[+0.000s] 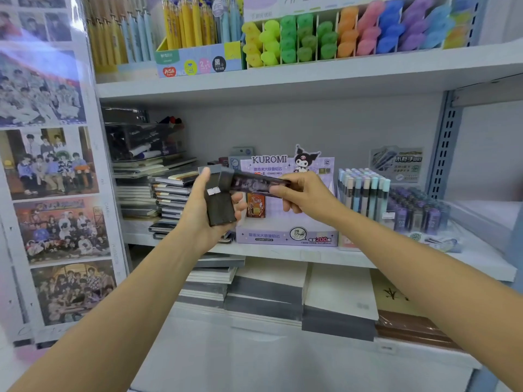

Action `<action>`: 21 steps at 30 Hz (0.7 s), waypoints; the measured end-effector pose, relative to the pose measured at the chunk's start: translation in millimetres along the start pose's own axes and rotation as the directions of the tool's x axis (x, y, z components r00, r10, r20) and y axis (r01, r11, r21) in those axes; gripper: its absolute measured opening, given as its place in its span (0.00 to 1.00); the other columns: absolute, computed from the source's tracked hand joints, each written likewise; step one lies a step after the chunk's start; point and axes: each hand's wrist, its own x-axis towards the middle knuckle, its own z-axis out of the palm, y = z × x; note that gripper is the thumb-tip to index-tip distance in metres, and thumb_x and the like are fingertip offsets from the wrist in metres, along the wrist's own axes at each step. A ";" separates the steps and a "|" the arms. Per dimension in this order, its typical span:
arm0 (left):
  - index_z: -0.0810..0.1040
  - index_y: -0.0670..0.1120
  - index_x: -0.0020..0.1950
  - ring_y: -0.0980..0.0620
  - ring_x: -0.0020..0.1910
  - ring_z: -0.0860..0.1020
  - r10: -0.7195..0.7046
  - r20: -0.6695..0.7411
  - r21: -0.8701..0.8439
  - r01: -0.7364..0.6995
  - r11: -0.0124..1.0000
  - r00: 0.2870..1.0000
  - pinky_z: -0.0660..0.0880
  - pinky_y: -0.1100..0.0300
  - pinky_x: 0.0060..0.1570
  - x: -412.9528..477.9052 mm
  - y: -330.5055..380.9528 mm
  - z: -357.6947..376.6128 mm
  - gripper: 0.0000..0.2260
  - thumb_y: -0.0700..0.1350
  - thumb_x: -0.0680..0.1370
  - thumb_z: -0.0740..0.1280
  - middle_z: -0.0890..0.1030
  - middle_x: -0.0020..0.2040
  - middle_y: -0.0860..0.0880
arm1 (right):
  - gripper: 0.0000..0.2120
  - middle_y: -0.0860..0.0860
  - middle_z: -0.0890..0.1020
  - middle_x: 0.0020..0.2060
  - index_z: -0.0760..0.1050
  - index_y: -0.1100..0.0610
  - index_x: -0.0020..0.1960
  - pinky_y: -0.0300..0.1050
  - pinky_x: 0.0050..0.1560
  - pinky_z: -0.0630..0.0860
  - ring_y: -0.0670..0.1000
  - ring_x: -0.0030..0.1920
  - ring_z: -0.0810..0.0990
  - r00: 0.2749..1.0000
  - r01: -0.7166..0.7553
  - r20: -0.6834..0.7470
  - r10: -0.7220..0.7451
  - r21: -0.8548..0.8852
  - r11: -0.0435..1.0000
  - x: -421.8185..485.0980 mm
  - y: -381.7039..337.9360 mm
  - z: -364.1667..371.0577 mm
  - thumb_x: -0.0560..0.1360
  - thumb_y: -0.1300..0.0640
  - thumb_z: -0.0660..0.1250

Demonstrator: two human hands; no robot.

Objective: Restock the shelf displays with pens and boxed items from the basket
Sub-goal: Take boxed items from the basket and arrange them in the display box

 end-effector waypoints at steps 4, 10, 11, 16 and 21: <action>0.80 0.43 0.50 0.52 0.34 0.82 0.095 0.016 -0.014 -0.095 0.995 0.995 0.79 0.63 0.34 -4.7 -4.4 9.5 0.15 0.55 0.75 0.69 0.84 0.40 0.47 | 0.10 0.51 0.78 0.25 0.79 0.60 0.50 0.34 0.24 0.67 0.45 0.21 0.69 0.996 -0.085 0.045 0.076 0.248 0.965 -9.9 -6.0 3.6 0.79 0.53 0.65; 0.80 0.43 0.47 0.54 0.29 0.79 0.262 -0.037 0.191 -0.251 0.949 0.964 0.79 0.62 0.32 -5.9 -13.6 13.3 0.03 0.39 0.75 0.72 0.83 0.33 0.46 | 0.23 0.48 0.77 0.27 0.81 0.61 0.44 0.38 0.35 0.70 0.45 0.26 0.69 0.957 -0.221 0.211 0.201 0.072 0.973 -20.9 -17.1 3.7 0.75 0.40 0.65; 0.80 0.44 0.46 0.54 0.28 0.79 0.281 -0.027 0.256 -0.265 0.930 0.959 0.79 0.62 0.33 -5.7 -14.2 11.5 0.03 0.39 0.74 0.72 0.83 0.34 0.46 | 0.23 0.46 0.78 0.30 0.81 0.59 0.45 0.40 0.39 0.71 0.44 0.28 0.71 0.962 -0.210 0.181 0.203 0.020 0.977 -19.7 -19.6 2.9 0.76 0.39 0.63; 0.80 0.44 0.46 0.53 0.28 0.79 0.304 0.073 0.463 -0.302 0.833 0.950 0.80 0.60 0.33 -5.5 -19.3 12.7 0.06 0.37 0.73 0.73 0.83 0.34 0.48 | 0.12 0.50 0.81 0.43 0.76 0.51 0.62 0.36 0.41 0.76 0.41 0.39 0.79 0.998 -0.042 0.049 0.035 0.157 0.987 -7.2 -29.6 6.9 0.78 0.56 0.67; 0.80 0.45 0.52 0.50 0.36 0.84 0.276 0.064 0.416 -0.277 0.866 0.959 0.82 0.58 0.38 -2.1 -17.0 6.8 0.05 0.42 0.77 0.70 0.86 0.43 0.46 | 0.09 0.49 0.81 0.41 0.74 0.55 0.57 0.35 0.41 0.77 0.46 0.42 0.80 0.996 -0.045 -0.070 0.047 0.023 0.999 7.3 -25.8 9.6 0.78 0.59 0.67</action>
